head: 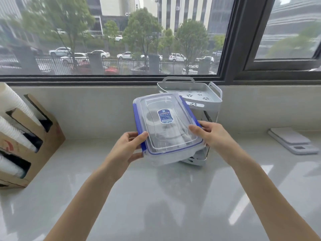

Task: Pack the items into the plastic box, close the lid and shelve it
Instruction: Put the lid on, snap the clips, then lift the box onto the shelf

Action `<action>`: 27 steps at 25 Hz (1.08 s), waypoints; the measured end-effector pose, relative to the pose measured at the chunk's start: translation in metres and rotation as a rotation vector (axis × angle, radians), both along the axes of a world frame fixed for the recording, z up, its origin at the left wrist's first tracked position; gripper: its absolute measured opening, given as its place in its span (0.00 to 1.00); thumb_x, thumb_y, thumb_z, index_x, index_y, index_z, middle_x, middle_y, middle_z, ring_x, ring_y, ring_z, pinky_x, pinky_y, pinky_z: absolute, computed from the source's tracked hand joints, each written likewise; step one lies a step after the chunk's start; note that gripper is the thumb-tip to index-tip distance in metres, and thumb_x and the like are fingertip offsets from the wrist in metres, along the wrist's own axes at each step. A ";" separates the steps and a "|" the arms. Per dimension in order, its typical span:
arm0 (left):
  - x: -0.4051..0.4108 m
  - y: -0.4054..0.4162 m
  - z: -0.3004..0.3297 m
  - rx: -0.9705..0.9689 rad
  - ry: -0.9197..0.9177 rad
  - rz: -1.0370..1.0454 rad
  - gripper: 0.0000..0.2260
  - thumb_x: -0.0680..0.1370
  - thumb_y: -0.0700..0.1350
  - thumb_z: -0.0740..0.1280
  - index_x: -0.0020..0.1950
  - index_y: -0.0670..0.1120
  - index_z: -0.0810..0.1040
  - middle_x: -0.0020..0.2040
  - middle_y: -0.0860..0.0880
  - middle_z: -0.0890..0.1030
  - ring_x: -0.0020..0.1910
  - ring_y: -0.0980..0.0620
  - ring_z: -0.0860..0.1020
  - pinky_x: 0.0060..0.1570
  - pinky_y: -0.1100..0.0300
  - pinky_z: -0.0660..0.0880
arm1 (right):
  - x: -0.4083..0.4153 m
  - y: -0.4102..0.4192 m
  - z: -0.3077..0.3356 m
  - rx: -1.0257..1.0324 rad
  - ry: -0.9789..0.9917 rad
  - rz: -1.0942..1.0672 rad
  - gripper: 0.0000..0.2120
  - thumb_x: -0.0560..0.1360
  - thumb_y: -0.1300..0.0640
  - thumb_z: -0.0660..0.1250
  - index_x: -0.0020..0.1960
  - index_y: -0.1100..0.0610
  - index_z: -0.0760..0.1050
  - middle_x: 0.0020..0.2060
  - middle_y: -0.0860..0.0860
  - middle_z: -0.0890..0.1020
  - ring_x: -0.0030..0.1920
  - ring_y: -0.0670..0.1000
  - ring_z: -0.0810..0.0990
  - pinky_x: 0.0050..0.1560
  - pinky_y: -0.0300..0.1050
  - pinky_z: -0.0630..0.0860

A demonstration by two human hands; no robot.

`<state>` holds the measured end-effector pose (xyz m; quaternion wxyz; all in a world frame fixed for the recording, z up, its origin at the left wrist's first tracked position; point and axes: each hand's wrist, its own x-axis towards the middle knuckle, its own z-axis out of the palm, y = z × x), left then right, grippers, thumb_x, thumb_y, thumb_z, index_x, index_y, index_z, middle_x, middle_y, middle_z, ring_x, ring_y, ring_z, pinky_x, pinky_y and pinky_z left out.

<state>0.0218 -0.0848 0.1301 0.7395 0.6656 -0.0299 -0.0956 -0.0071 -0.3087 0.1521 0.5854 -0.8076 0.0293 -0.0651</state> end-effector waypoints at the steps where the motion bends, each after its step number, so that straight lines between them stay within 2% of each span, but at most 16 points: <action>1: 0.003 -0.003 0.006 -0.025 0.005 -0.015 0.17 0.74 0.47 0.65 0.59 0.40 0.70 0.52 0.45 0.79 0.44 0.52 0.78 0.34 0.63 0.81 | 0.003 -0.005 0.008 -0.016 -0.007 -0.001 0.12 0.75 0.53 0.65 0.55 0.56 0.79 0.40 0.51 0.82 0.32 0.42 0.77 0.26 0.25 0.69; 4: 0.016 -0.016 0.024 -0.101 0.021 -0.058 0.18 0.74 0.45 0.65 0.61 0.38 0.69 0.53 0.43 0.79 0.43 0.50 0.78 0.32 0.62 0.81 | 0.014 -0.018 0.031 -0.040 -0.052 -0.017 0.08 0.76 0.54 0.64 0.53 0.52 0.78 0.37 0.48 0.80 0.25 0.36 0.75 0.24 0.23 0.67; 8: 0.037 -0.032 0.051 -0.106 -0.014 -0.096 0.20 0.74 0.45 0.65 0.62 0.37 0.68 0.55 0.41 0.78 0.42 0.50 0.78 0.31 0.60 0.81 | 0.033 -0.035 0.060 -0.083 -0.100 -0.031 0.05 0.75 0.53 0.64 0.49 0.45 0.76 0.38 0.47 0.81 0.30 0.37 0.78 0.27 0.22 0.70; 12: 0.058 -0.048 0.076 -0.122 -0.050 -0.119 0.19 0.74 0.44 0.65 0.61 0.36 0.68 0.46 0.44 0.80 0.35 0.53 0.80 0.27 0.63 0.79 | 0.057 -0.049 0.085 -0.109 -0.132 -0.051 0.10 0.76 0.54 0.62 0.56 0.52 0.76 0.40 0.49 0.80 0.37 0.45 0.77 0.27 0.23 0.70; 14: 0.068 -0.055 0.088 -0.119 -0.069 -0.138 0.17 0.75 0.43 0.64 0.59 0.36 0.70 0.42 0.45 0.81 0.30 0.56 0.81 0.27 0.64 0.79 | 0.071 -0.055 0.094 -0.149 -0.157 -0.054 0.14 0.77 0.54 0.62 0.59 0.58 0.76 0.45 0.52 0.81 0.41 0.48 0.77 0.32 0.27 0.72; 17: 0.086 -0.067 0.102 -0.126 -0.089 -0.182 0.12 0.75 0.42 0.64 0.56 0.38 0.73 0.39 0.46 0.82 0.29 0.57 0.81 0.28 0.63 0.80 | 0.096 -0.067 0.109 -0.152 -0.171 -0.081 0.15 0.77 0.56 0.61 0.59 0.63 0.76 0.48 0.58 0.81 0.39 0.48 0.77 0.32 0.26 0.72; 19: 0.099 -0.079 0.108 -0.136 -0.085 -0.208 0.08 0.75 0.41 0.63 0.51 0.39 0.76 0.35 0.48 0.83 0.30 0.56 0.81 0.30 0.63 0.80 | 0.115 -0.075 0.117 -0.153 -0.181 -0.109 0.15 0.78 0.57 0.61 0.59 0.66 0.76 0.51 0.62 0.82 0.44 0.49 0.77 0.41 0.30 0.72; 21: 0.113 -0.092 0.114 -0.149 -0.066 -0.217 0.05 0.75 0.40 0.64 0.47 0.40 0.77 0.31 0.49 0.84 0.29 0.55 0.81 0.32 0.62 0.81 | 0.134 -0.084 0.123 -0.134 -0.190 -0.131 0.16 0.78 0.59 0.60 0.61 0.67 0.74 0.56 0.62 0.80 0.50 0.50 0.76 0.52 0.37 0.69; 22: 0.121 -0.098 0.116 -0.154 -0.056 -0.216 0.05 0.75 0.40 0.64 0.46 0.40 0.77 0.30 0.49 0.84 0.28 0.55 0.81 0.33 0.62 0.81 | 0.143 -0.087 0.125 -0.128 -0.200 -0.144 0.16 0.78 0.59 0.59 0.62 0.67 0.73 0.58 0.61 0.79 0.53 0.50 0.76 0.54 0.37 0.67; 25: 0.144 -0.112 0.119 -0.172 -0.015 -0.202 0.08 0.74 0.40 0.65 0.50 0.38 0.76 0.31 0.47 0.83 0.28 0.54 0.81 0.32 0.62 0.81 | 0.168 -0.098 0.124 -0.136 -0.223 -0.184 0.16 0.79 0.60 0.59 0.62 0.66 0.73 0.60 0.60 0.78 0.53 0.47 0.74 0.44 0.30 0.70; 26: 0.151 -0.116 0.117 -0.172 -0.005 -0.202 0.10 0.74 0.40 0.65 0.52 0.37 0.75 0.32 0.46 0.82 0.28 0.54 0.81 0.31 0.62 0.81 | 0.175 -0.101 0.123 -0.136 -0.230 -0.197 0.15 0.79 0.60 0.59 0.62 0.66 0.73 0.59 0.60 0.79 0.53 0.46 0.73 0.44 0.29 0.70; 27: 0.157 -0.121 0.115 -0.167 0.004 -0.205 0.11 0.74 0.40 0.65 0.54 0.37 0.74 0.35 0.45 0.81 0.28 0.54 0.81 0.31 0.63 0.81 | 0.181 -0.104 0.121 -0.134 -0.234 -0.211 0.15 0.78 0.60 0.59 0.62 0.65 0.73 0.58 0.60 0.79 0.53 0.46 0.73 0.47 0.31 0.69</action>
